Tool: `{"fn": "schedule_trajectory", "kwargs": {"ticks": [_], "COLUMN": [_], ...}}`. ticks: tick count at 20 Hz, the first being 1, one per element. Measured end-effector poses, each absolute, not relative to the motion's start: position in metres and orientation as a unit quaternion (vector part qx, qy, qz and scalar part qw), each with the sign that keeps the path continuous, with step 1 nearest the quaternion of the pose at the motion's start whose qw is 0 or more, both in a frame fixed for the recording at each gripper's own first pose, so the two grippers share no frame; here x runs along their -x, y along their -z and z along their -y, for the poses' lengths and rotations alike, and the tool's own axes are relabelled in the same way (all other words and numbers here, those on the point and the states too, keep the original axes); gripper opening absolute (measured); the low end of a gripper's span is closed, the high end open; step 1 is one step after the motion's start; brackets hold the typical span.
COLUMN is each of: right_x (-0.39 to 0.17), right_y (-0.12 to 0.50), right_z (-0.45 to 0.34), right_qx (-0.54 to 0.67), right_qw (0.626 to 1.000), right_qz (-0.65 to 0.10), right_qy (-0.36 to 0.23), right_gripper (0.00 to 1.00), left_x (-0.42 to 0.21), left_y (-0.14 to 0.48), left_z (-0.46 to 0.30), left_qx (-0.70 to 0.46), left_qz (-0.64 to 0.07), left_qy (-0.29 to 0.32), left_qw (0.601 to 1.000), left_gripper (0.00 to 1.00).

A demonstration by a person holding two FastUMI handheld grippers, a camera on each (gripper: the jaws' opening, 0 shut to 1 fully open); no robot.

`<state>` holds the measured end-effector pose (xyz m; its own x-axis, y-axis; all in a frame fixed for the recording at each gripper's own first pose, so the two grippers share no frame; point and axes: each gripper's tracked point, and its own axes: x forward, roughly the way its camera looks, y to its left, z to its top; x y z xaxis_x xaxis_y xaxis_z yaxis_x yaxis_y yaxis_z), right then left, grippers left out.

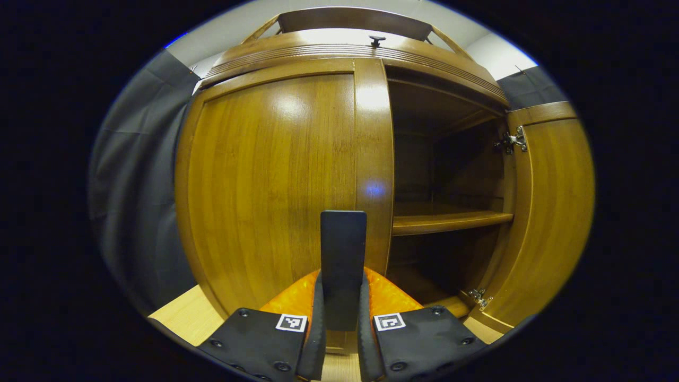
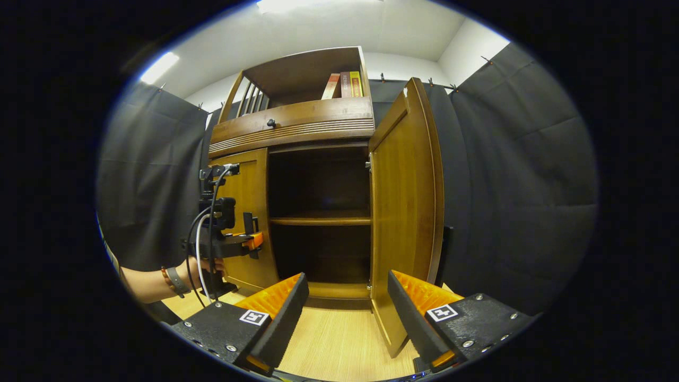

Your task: Open the right door of the double-door shoe cabinet with the right hand, and open the left door with the left hand.

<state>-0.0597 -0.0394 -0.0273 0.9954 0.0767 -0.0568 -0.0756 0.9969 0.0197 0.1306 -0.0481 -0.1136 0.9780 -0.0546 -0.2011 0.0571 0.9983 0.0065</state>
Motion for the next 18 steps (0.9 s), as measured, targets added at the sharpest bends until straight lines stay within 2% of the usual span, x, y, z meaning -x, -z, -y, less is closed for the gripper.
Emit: {"fn": "schedule_trajectory", "kwargs": {"ticks": [9, 18], "right_x": [0.058, 0.056], "right_y": [0.034, 0.039], "right_z": [0.015, -0.013], "right_qx": [-0.007, -0.01], "right_qw": [0.997, 0.996], "right_qz": [-0.034, -0.04], "right_qy": [-0.063, -0.074], "right_gripper": [0.93, 0.92], "left_x": [-0.054, -0.005], "left_y": [0.098, 0.09], "left_z": [0.007, -0.049], "left_qx": [-0.001, -0.021], "left_qz": [-0.107, -0.098], "left_qy": [0.006, -0.064], "left_qw": [0.994, 0.993], "left_gripper": [0.31, 0.31]}}
